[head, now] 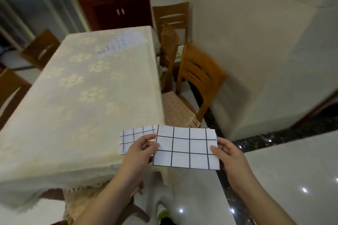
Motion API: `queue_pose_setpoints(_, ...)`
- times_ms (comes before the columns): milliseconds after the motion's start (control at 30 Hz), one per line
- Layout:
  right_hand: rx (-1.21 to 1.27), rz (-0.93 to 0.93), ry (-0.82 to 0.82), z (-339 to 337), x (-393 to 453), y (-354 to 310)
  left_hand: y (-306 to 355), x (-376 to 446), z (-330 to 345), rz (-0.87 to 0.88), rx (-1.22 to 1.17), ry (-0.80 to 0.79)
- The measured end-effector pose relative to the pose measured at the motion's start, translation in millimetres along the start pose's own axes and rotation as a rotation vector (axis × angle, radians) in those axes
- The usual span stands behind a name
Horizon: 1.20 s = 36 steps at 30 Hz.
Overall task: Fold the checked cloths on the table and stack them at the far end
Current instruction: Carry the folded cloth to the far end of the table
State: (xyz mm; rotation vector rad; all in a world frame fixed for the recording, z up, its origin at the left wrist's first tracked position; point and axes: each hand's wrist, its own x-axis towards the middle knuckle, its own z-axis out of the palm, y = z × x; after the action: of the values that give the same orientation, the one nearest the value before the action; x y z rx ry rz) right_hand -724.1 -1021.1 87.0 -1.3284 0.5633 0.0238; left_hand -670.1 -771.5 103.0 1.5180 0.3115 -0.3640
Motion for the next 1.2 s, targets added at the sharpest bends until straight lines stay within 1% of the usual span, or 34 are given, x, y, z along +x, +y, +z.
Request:
queue_pose_setpoints(167,-0.133,0.007,-0.135,53.4,48.1,-3.4,-9.0,31.3,-42.8,-0.049,-0.010,0.123)
queue_pose_setpoints(300,-0.235,0.014,-0.187,98.0,83.2,5.5,-18.5,61.9,-77.9,-0.099,-0.013,0.155)
queue_pose_setpoints(500,-0.406,0.066,-0.289,145.9,122.0,38.0,-38.8,109.7,-122.7,-0.173,0.101,0.205)
queue_pose_setpoints(667,-0.541,0.168,-0.284,165.1,157.9,71.1,-64.7,139.5,-142.1,-0.265,0.176,0.287)
queue_pose_setpoints(900,-0.672,0.224,-0.231,189.3,194.5,98.0,-84.2,181.9,-147.4,-0.285,0.389,0.396)
queue_pose_setpoints(1067,-0.787,0.252,-0.221,195.7,209.2,108.9,-90.6,198.4,-144.8,-0.290,0.541,0.411)
queue_pose_setpoints(1200,-0.843,0.231,-0.215,193.9,213.2,110.4,-95.8,202.4,-144.4,-0.285,0.586,0.418)
